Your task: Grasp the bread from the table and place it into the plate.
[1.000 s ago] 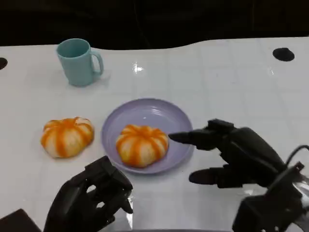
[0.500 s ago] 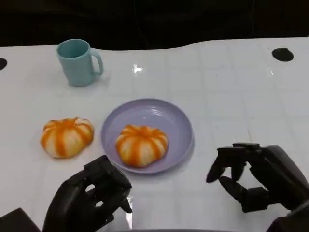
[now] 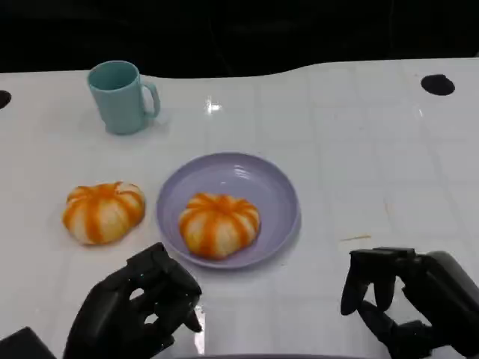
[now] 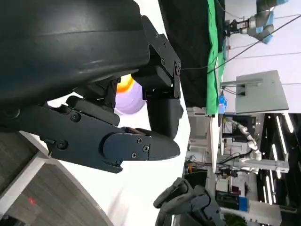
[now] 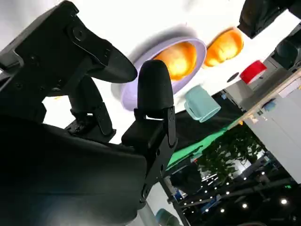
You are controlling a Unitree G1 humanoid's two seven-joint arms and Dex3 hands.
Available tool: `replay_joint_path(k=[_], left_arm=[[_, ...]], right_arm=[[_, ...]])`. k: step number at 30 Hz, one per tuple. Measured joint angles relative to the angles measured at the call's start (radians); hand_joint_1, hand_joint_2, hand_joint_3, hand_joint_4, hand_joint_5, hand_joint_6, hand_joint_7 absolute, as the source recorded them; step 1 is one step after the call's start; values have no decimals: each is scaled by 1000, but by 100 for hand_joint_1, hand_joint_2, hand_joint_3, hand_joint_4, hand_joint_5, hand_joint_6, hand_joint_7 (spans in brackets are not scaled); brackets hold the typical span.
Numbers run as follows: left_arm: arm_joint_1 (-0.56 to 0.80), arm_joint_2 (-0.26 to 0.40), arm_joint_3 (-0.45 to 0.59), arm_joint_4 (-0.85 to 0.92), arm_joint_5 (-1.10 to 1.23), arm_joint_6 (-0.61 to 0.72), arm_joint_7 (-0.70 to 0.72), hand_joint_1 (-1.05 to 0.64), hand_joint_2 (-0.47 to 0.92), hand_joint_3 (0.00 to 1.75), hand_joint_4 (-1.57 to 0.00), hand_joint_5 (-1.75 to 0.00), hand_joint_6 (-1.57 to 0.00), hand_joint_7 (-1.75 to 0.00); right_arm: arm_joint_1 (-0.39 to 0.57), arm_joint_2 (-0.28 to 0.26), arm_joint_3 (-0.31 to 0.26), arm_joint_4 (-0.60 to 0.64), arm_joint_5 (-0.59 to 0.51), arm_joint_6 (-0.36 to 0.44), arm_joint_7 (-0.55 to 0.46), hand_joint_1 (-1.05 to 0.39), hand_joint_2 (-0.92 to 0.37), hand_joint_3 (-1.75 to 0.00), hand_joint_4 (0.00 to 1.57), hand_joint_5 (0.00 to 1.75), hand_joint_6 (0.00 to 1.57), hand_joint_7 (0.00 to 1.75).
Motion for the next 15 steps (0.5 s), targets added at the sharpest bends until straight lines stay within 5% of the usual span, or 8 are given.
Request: replay_joint_path(k=[15], left_arm=[[-5,1,9,43,-22,-23,-18,-54,92,31,-64,-175,-59,-148]], right_arm=[[-1,5,-5,79,-55,-46,-85,-4,-21,-142,85,175,76,143]])
